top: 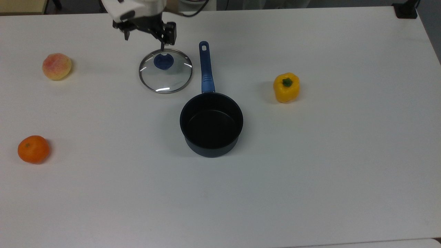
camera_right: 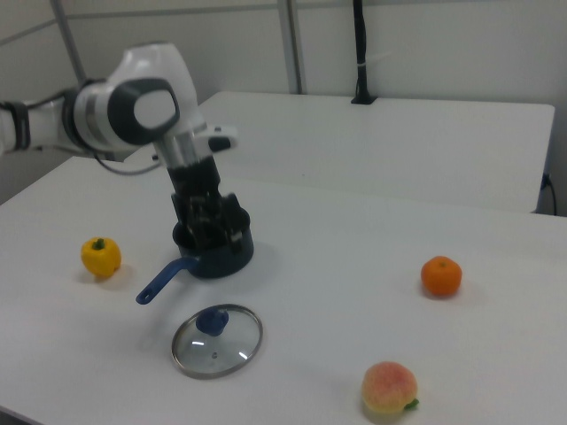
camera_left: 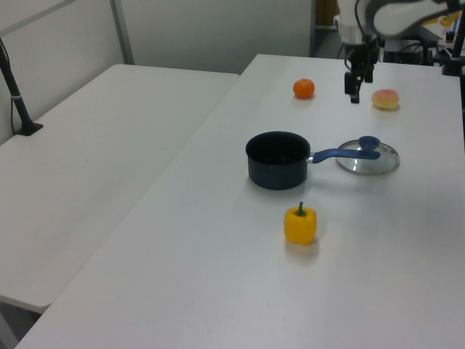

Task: Open lid

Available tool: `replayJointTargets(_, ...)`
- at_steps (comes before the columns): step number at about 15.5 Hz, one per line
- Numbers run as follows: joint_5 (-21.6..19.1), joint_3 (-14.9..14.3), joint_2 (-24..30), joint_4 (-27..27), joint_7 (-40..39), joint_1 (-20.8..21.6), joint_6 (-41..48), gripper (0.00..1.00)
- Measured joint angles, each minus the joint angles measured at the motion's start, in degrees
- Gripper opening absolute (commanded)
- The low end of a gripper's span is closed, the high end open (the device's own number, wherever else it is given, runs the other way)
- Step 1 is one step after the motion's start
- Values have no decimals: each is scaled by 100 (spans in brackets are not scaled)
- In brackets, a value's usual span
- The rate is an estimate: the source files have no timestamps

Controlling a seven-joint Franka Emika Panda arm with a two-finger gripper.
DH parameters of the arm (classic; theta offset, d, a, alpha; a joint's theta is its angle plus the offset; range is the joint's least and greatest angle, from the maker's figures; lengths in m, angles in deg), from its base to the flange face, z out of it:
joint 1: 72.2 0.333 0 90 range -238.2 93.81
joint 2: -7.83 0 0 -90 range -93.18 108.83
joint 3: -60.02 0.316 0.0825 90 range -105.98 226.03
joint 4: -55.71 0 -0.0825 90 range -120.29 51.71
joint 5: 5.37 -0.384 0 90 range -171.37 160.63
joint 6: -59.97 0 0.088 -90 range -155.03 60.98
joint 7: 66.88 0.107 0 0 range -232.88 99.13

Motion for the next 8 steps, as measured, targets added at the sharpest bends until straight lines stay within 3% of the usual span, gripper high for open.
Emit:
replayJointTargets(5,-805,13,69,1205,2,-21,1001,100)
replayJointTargets(8,-1256,61,123,1664,159,-14,1404,100)
